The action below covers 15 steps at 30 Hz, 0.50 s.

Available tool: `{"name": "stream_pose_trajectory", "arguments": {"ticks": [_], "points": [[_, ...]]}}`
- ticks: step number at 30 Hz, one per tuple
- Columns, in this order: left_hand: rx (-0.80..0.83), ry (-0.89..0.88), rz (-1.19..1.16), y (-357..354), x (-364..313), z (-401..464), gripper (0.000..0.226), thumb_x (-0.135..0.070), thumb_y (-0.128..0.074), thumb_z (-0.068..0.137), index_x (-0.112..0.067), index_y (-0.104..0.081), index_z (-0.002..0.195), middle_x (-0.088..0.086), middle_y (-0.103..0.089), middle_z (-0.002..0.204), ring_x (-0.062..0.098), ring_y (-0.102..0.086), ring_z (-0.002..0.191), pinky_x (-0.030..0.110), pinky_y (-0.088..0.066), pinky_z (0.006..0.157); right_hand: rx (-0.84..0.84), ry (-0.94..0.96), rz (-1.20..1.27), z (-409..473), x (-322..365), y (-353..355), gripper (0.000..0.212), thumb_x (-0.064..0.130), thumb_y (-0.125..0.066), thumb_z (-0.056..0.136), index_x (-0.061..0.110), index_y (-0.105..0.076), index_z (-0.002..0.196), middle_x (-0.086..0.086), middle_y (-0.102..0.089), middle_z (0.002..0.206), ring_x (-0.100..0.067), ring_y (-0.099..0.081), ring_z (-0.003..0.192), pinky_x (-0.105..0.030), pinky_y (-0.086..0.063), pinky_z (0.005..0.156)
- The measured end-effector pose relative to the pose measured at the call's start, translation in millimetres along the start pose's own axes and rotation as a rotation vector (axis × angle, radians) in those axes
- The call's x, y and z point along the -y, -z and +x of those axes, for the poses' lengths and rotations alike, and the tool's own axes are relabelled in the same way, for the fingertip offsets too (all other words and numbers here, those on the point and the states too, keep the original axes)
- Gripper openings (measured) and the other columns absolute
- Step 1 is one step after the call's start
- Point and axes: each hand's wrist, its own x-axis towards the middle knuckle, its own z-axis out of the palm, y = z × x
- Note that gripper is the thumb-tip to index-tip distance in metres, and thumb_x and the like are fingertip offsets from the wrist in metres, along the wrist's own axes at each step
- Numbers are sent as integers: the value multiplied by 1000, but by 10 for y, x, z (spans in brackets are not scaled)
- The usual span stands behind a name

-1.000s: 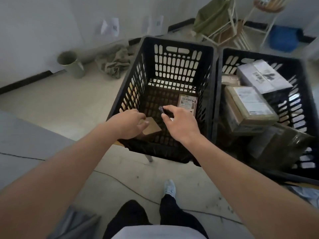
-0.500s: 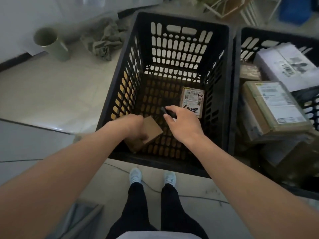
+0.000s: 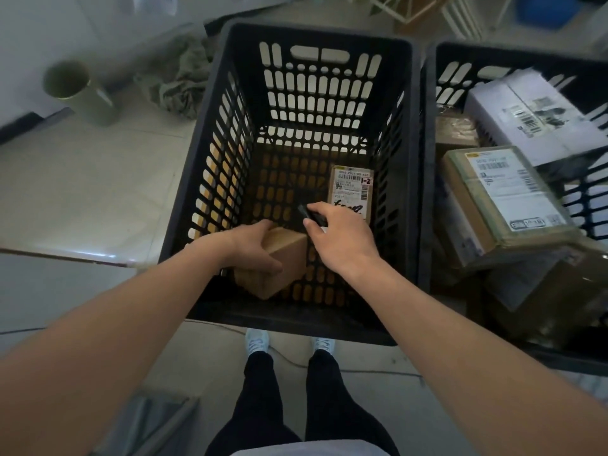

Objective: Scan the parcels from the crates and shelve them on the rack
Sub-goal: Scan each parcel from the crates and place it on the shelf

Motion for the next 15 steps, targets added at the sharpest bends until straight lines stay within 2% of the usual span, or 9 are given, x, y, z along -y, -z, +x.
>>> {"name": "stream_pose_trajectory", "arguments": {"ticks": [3, 6, 8, 12, 15], "points": [[-221, -8, 110, 3, -13, 20, 99, -54, -91, 65, -27, -39, 145, 3, -41, 129, 21, -53, 106, 32, -56, 77, 2, -16, 7, 19, -12, 10, 44, 45, -55, 109, 35, -56, 152, -3, -64, 142, -31, -57, 134, -51, -52, 108], [-343, -31, 229, -23, -63, 55, 107, -49, -94, 64, -25, -33, 148, 10, -33, 144, 32, -49, 123, 45, -55, 98, -8, -21, 16, 27, -25, 48, 44, 45, -54, 109, 36, -55, 153, -3, -62, 144, -31, -56, 135, -50, -52, 109], [-381, -38, 273, -67, -96, 77, 109, -46, -93, 65, -27, -25, 148, 13, -26, 148, 39, -42, 133, 53, -50, 106, -20, -24, 27, 21, -33, 72, 45, 44, -55, 109, 36, -54, 153, -3, -61, 144, -30, -56, 135, -49, -53, 108], [-434, -29, 264, -153, -147, 131, 107, -37, -92, 72, -34, -13, 145, 18, -22, 145, 45, -39, 134, 58, -47, 108, -27, -28, 38, 2, -75, 104, 45, 43, -55, 109, 36, -54, 154, -3, -60, 146, -30, -54, 137, -49, -53, 109], [-395, -28, 146, -138, -170, 179, 107, -46, -91, 74, -39, -12, 145, 18, -23, 147, 44, -43, 133, 59, -48, 109, -33, -43, 61, -12, -117, 136, 46, 42, -55, 109, 35, -53, 155, -3, -58, 149, -30, -53, 138, -49, -53, 110]]}}
